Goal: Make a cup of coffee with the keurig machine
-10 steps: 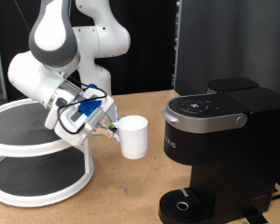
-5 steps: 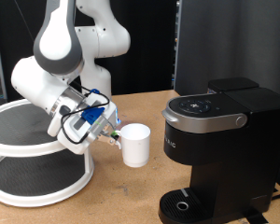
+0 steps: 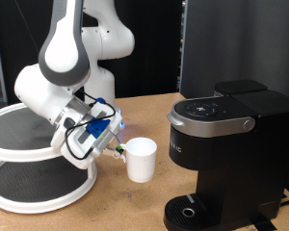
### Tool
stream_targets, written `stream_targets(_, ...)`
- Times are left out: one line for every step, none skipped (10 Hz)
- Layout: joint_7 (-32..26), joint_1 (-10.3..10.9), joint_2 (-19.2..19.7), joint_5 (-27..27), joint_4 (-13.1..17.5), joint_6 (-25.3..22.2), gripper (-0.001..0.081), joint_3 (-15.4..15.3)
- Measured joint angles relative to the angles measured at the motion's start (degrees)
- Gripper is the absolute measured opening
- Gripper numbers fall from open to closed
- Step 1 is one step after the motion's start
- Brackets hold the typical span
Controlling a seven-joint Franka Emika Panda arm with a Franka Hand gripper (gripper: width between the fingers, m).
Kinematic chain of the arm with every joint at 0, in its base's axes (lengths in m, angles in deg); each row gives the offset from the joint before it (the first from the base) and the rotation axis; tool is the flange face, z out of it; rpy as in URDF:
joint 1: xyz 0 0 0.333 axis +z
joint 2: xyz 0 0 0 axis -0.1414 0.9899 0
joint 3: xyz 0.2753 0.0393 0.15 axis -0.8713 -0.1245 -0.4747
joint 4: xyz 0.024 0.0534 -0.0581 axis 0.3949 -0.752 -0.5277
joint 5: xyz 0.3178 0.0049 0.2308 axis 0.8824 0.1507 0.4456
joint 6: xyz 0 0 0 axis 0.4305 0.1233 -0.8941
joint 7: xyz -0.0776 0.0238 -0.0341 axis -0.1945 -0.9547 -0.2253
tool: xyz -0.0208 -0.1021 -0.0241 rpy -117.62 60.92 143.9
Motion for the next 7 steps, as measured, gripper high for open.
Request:
stream_targets(-0.21, 0.0, 0.74, 0.71, 0.47, 0.0, 0.0075, -0.43)
stream_targets(-0.69, 0.01, 1.48, 1.42, 0.9, 0.0, 0.0075, -0.92)
stream_targets(-1.2, 0.01, 2.04, 2.02, 1.21, 0.11, 0.0075, -1.4)
stream_targets(-1.63, 0.01, 2.67, 2.33, 1.46, 0.81, 0.0075, -1.95)
stream_targets(-1.9, 0.06, 3.0, 2.56, 1.67, 1.9, 0.0075, -2.66)
stream_targets(-2.31, 0.16, 3.42, 3.28, 1.79, 2.91, 0.0075, -3.44)
stream_targets(-2.96, 0.3, 4.12, 4.38, 1.99, 3.25, 0.0075, -4.2)
